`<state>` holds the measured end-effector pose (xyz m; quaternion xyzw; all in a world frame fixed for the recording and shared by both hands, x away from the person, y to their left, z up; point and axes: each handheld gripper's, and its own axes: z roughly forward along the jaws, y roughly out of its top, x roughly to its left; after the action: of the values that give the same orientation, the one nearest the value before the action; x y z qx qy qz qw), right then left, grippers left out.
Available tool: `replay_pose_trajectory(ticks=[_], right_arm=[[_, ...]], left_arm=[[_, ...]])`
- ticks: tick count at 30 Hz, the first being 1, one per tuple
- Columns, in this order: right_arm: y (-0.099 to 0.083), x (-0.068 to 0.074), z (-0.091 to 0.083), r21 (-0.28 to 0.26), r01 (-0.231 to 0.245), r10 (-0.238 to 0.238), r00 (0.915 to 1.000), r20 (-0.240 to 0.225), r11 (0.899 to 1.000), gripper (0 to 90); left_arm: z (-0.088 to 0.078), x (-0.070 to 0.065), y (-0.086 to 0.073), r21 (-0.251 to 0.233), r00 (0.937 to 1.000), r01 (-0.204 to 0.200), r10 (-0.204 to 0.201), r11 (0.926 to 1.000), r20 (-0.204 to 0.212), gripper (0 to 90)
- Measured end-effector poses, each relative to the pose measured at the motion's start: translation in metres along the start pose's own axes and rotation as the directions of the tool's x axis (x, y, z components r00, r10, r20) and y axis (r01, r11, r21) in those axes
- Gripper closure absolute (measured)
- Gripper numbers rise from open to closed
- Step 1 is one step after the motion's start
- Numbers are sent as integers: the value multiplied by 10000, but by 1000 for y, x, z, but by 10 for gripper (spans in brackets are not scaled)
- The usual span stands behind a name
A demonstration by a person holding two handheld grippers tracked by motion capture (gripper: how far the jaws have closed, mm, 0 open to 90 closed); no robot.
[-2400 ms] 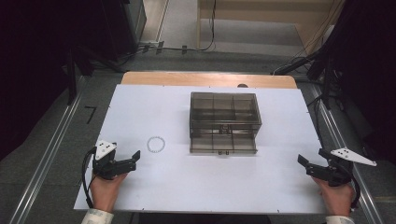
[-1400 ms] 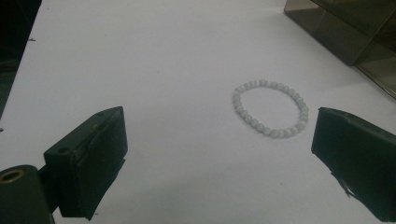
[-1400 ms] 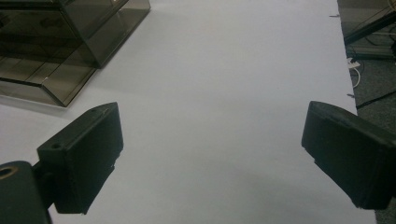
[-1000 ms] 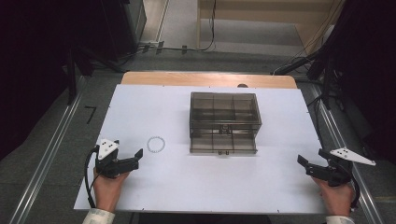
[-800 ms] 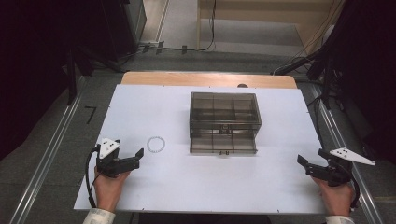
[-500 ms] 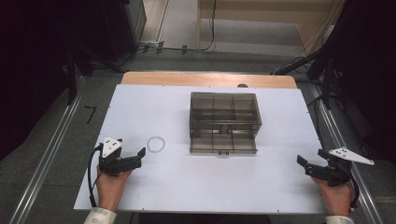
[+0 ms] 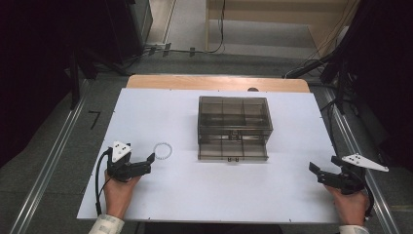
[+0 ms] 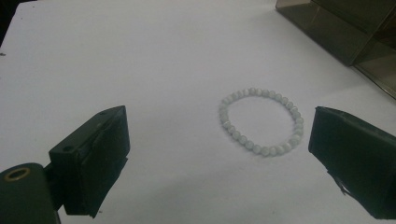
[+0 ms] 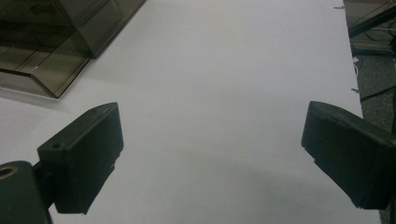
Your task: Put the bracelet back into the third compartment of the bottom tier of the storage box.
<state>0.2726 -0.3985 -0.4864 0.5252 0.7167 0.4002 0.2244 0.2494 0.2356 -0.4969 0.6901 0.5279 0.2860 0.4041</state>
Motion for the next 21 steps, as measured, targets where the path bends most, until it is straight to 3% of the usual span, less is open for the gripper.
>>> replay_pose_trajectory(ticks=[21], right_arm=[[0,0,0,-13,-22,22,10000,38,10000,45]], left_arm=[[12,-6,7,35,9998,-182,182,9998,48,60]])
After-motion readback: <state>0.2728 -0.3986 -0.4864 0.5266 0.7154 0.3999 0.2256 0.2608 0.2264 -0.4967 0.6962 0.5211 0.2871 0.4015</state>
